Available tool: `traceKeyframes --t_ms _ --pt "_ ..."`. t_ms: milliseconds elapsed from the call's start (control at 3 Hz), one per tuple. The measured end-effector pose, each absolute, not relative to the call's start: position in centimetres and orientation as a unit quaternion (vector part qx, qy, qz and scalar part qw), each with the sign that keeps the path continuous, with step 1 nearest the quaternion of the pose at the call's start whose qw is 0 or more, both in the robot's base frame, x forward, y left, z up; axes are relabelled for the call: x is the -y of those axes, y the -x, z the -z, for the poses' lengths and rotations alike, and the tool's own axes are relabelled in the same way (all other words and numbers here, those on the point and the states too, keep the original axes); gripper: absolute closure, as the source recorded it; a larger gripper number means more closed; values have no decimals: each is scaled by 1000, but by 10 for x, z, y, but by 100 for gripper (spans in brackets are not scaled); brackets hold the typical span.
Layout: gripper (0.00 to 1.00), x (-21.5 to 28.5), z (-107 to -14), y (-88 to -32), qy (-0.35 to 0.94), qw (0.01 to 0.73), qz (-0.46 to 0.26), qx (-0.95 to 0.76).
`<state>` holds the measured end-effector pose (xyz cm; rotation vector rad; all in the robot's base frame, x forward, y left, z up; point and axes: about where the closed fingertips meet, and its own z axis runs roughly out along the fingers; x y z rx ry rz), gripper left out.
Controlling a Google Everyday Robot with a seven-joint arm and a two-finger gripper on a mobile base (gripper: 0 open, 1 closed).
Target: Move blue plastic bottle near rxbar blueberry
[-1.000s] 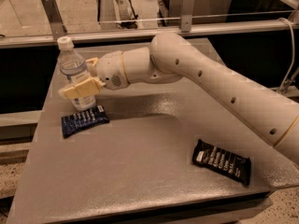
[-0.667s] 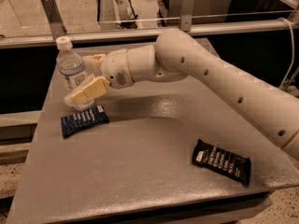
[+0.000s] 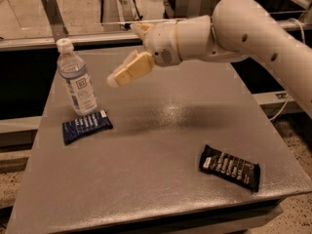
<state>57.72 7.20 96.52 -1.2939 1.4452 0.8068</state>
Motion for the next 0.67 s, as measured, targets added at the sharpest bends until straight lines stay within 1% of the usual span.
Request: traceKeyframes --t_ms 333,667 --pt "0 -10 -1009 -582 506 556 -261 -606" --pt "0 5 -1012 -583 496 564 -249 -611"
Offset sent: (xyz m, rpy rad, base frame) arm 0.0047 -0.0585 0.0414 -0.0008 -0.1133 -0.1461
